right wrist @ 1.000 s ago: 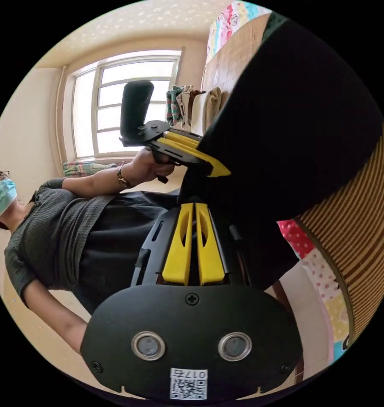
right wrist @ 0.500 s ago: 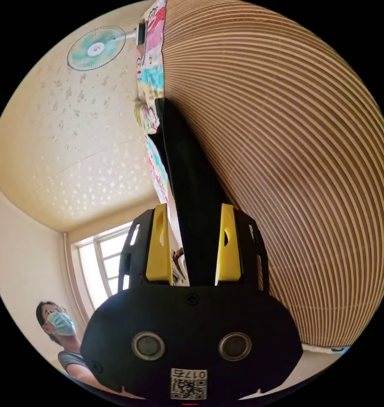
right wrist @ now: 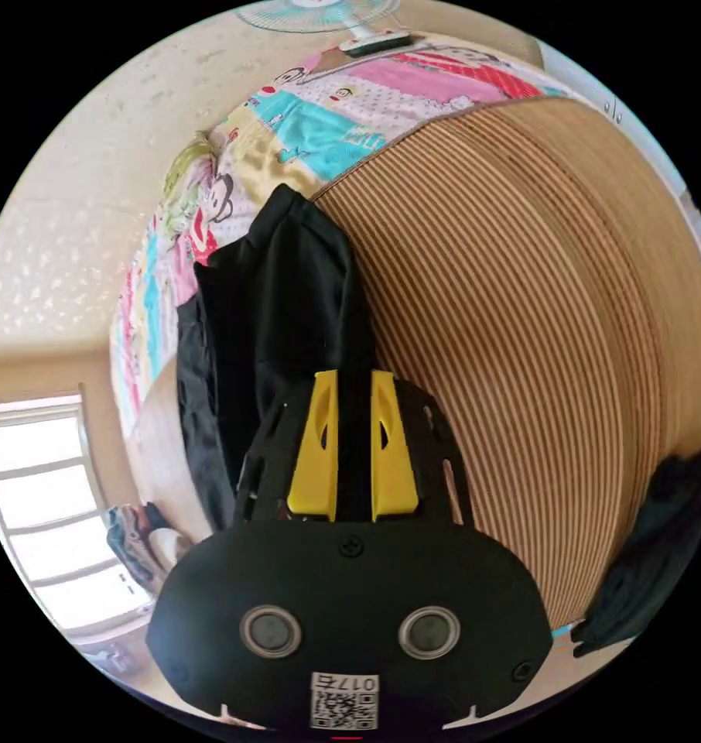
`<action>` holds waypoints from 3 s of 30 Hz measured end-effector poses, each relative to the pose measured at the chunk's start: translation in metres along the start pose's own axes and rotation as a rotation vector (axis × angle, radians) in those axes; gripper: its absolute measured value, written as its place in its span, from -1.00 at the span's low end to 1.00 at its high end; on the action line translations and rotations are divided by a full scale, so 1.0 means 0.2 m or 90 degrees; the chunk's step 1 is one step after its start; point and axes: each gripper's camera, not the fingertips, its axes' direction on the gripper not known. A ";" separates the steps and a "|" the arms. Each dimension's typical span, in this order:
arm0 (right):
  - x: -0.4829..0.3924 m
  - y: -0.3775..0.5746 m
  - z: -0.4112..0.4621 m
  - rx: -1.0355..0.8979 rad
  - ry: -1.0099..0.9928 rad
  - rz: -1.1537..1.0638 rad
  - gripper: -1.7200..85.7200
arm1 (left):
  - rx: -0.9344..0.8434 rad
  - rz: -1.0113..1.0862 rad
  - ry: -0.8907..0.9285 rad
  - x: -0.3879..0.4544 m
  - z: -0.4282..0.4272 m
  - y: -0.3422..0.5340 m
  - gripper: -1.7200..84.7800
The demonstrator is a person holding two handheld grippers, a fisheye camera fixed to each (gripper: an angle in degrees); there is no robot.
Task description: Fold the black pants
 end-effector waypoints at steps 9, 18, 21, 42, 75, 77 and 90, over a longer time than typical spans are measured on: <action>-0.95 0.62 0.06 0.289 0.195 -0.305 -0.91 | 0.148 0.028 0.115 -0.14 -0.51 0.34 -0.91; -1.58 0.87 0.52 0.148 -0.067 -0.475 -0.93 | 0.245 -0.239 -0.022 -0.51 -0.90 0.64 -0.81; -1.30 0.99 0.42 0.194 -0.046 -0.433 -0.93 | 0.275 -0.273 -0.043 -0.51 -0.95 0.68 -0.81; 0.31 2.49 0.76 -0.246 -0.600 -0.203 -0.70 | 0.118 -0.147 0.163 -0.52 -1.22 0.51 -0.88; 0.28 2.96 0.26 -0.104 -0.141 -0.082 -0.74 | -0.028 -0.016 -0.061 -0.47 -1.34 0.09 -0.73; 0.31 2.82 0.26 -0.088 -0.187 -0.076 -0.70 | 0.010 -0.019 -0.039 -0.49 -1.35 -0.05 -0.71; 0.30 1.83 0.33 -0.056 -0.328 -0.055 -0.66 | 0.074 -0.039 0.054 -0.53 -1.30 -0.96 -0.73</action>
